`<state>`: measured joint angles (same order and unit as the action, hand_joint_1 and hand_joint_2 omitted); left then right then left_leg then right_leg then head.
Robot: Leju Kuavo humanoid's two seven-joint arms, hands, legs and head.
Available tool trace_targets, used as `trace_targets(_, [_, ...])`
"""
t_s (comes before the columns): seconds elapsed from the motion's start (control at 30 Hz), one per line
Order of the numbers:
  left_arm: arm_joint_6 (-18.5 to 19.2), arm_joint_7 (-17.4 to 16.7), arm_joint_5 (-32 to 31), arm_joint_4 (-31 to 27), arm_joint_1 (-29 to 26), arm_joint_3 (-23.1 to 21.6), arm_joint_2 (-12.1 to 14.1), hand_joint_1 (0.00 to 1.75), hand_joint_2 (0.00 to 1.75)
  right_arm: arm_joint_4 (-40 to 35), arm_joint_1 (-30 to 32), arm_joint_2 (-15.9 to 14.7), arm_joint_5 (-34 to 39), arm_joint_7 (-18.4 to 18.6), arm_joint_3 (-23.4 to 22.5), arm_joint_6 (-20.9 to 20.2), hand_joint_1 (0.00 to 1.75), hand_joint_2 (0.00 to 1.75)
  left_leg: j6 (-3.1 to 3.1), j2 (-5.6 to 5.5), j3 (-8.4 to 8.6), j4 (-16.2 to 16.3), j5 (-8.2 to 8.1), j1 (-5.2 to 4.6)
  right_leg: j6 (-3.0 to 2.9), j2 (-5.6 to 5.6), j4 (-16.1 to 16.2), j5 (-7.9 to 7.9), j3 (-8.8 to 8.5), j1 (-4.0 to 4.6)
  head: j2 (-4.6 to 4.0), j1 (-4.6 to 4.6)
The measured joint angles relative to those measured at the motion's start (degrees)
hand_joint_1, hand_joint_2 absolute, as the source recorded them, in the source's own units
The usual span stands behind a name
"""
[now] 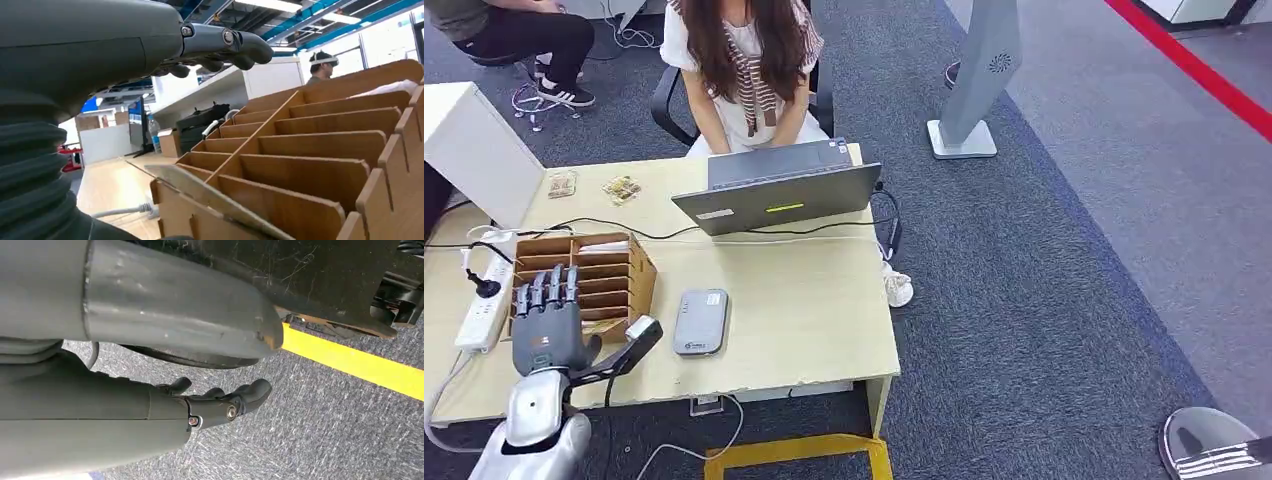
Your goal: Pass the card to the sensor for recognition and then transmit it.
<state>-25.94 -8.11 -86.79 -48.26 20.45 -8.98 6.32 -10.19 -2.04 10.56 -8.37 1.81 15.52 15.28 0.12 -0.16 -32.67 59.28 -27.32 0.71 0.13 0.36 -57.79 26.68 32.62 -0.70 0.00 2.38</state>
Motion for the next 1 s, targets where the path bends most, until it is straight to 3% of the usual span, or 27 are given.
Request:
trace_targets(0.37, [-2.10, 1.71, -0.57, 2.30, 0.14, 0.00, -0.92, 0.00, 1.75, -0.02, -0.01, 0.00, -0.22, 0.07, 0.00, -0.02, 0.00, 0.00, 0.00, 0.00, 0.00, 0.00, 0.00, 0.00, 0.00, 0.00, 0.00, 0.00, 0.00, 0.00, 0.00, 0.00])
trace_targets(1.0, [-2.01, 2.45, -0.61, 0.96, 0.18, -0.04, -2.97, 0.00, 1.75, -0.04, -0.01, 0.00, 0.02, -0.39, -0.02, 0.09, 0.00, 0.00, 0.00, 0.00, 0.00, 0.01, 0.00, 0.00, 0.00, 0.01, 0.00, 0.00, 0.00, 0.00, 0.00, -0.02])
